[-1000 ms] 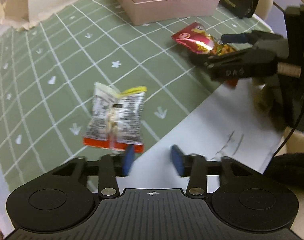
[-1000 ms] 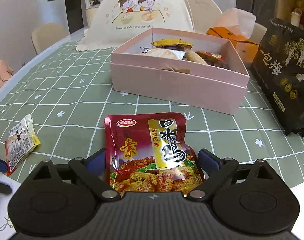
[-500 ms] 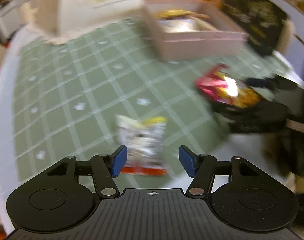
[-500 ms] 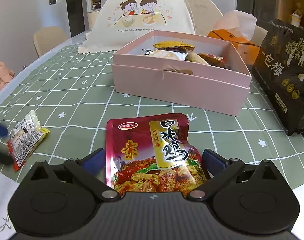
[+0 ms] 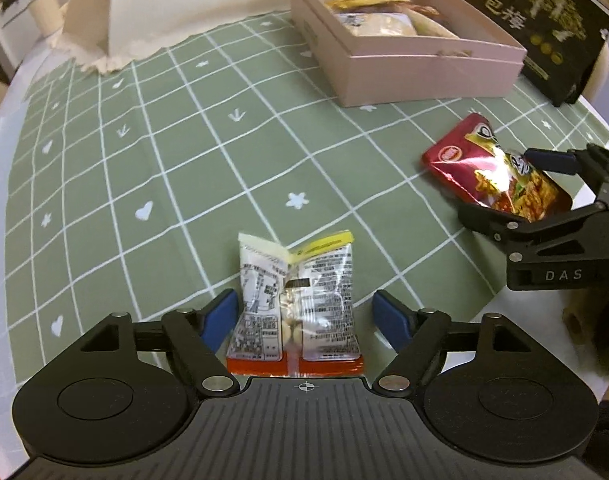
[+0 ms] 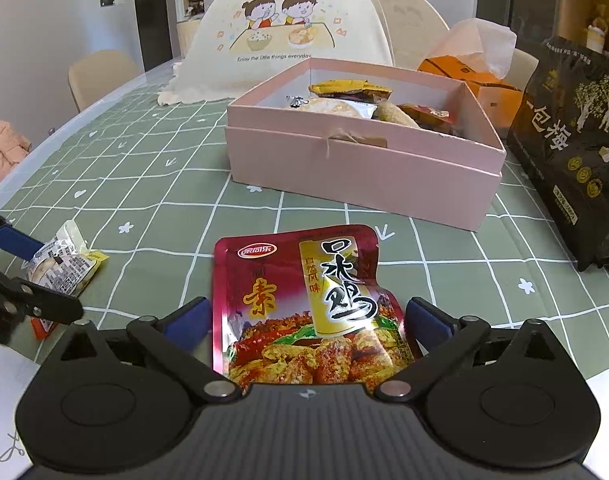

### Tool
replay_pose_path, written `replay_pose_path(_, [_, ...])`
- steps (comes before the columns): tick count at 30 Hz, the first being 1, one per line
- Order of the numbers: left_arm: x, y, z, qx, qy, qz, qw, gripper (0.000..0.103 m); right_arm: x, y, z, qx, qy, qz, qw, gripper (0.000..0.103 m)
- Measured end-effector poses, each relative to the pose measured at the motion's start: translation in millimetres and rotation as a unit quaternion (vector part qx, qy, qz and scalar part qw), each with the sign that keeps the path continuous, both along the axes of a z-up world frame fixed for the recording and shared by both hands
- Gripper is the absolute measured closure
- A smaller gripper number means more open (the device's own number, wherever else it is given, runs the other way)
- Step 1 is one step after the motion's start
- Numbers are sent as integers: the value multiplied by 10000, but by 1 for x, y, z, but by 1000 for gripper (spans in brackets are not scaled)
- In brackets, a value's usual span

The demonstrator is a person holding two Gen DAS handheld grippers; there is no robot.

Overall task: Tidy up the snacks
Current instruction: 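Hold the white packets in the left gripper while the right holds the red duck pouch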

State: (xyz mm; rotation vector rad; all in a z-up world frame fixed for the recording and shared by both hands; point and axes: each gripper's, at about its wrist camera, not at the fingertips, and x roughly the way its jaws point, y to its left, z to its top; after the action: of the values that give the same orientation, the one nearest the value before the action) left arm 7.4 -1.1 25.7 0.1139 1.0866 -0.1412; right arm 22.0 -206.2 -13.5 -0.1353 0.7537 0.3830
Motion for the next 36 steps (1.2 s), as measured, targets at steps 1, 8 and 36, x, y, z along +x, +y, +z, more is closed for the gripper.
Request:
replay_pose_path(1, [-1, 0, -1, -27, -29, 42, 10000, 23, 0, 0, 1, -31, 62, 51, 10000, 0])
replay_pose_path(8, [-12, 0, -4, -76, -329, 219, 9992, 23, -1, -5, 2, -89, 156, -176, 9997, 0])
replay_pose_path(36, [-16, 1, -6, -92, -306, 369, 9988, 22, 4, -4, 25, 545, 1210, -577, 9895, 18])
